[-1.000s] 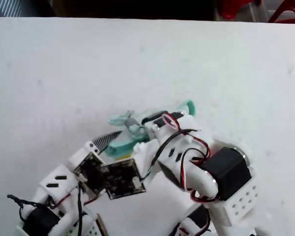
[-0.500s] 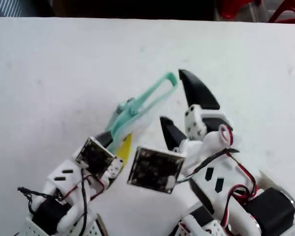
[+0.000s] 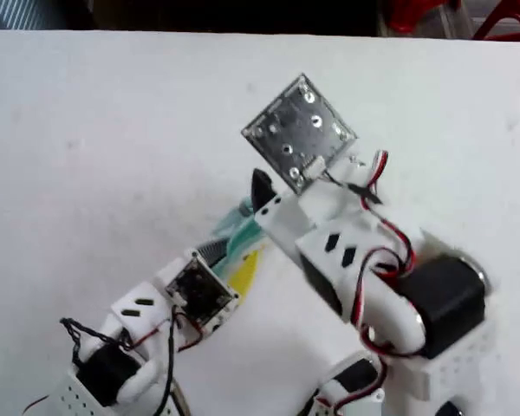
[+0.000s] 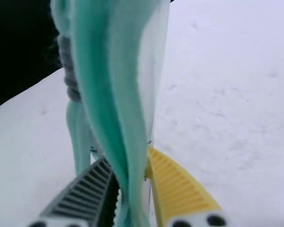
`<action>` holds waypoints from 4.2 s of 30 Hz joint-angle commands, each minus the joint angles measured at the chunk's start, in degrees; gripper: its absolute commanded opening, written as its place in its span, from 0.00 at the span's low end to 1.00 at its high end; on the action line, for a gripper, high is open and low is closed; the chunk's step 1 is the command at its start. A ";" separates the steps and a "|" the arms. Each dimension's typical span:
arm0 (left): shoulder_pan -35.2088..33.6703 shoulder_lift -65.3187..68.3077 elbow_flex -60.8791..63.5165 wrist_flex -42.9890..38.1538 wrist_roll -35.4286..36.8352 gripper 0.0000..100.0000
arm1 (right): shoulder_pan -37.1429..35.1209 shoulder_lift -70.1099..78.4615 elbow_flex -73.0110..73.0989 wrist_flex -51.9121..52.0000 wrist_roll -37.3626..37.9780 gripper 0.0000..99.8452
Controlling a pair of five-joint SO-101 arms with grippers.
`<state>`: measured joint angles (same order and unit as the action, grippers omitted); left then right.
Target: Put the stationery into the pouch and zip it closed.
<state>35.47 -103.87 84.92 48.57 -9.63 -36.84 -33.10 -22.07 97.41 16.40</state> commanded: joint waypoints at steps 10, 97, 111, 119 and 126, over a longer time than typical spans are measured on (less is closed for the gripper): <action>-6.20 -0.66 -0.18 -6.42 -1.76 0.02 | -6.37 -8.57 15.65 1.63 -3.08 0.20; -5.14 -0.57 -7.03 -3.96 6.68 0.02 | 6.02 3.74 19.69 -16.48 -9.14 0.02; -4.88 -0.57 -7.03 -2.64 6.68 0.02 | -4.44 -3.74 10.73 -9.19 0.00 0.20; -4.79 -0.57 -6.95 -2.73 6.59 0.02 | -6.46 2.95 8.53 -3.47 -3.16 0.20; -4.79 -0.57 -6.95 -2.37 6.59 0.02 | -9.45 3.38 8.62 -8.84 -5.54 0.20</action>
<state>29.93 -104.84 78.33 45.85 -2.68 -45.80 -30.02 -11.34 91.60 11.30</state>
